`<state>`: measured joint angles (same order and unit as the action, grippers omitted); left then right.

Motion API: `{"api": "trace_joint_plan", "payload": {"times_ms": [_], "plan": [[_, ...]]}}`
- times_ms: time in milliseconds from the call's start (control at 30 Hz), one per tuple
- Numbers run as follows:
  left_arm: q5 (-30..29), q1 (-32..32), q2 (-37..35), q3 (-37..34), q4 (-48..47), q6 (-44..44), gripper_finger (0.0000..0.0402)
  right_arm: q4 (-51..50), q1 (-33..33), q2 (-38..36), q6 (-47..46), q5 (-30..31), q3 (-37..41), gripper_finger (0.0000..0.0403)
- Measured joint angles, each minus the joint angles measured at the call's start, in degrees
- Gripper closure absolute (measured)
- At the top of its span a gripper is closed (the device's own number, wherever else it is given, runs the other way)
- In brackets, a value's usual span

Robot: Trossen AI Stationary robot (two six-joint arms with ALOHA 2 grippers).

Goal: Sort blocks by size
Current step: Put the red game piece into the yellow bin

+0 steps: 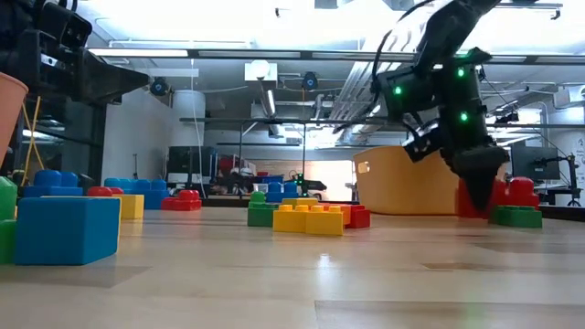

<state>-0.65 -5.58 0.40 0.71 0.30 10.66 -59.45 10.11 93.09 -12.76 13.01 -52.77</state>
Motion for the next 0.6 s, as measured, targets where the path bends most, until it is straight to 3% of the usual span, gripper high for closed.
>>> {"api": "trace_joint_plan", "payload": {"times_ms": [133, 333, 500, 600], "plan": [[0.0, -0.01, 0.0, 0.0, 0.0, 0.0, 0.0401, -4.27, -0.19, -5.24, -0.18, -0.07, -5.87, 0.0268], [0.01, -0.01, 0.01, 0.0, 0.0, 0.0, 0.0401, -4.98, -1.5, -15.2, 1.03, -1.49, -21.89, 0.0268], [0.01, -0.02, 0.0, 0.0, 0.0, 0.0, 0.0401, -5.82, 3.32, -18.8, 2.73, 14.96, -30.25, 0.0268], [0.01, 0.0, 0.01, 0.0, 0.0, 0.0, 0.0401, -6.16, 9.63, -18.42, 3.06, 16.75, -30.79, 0.0268]]}}
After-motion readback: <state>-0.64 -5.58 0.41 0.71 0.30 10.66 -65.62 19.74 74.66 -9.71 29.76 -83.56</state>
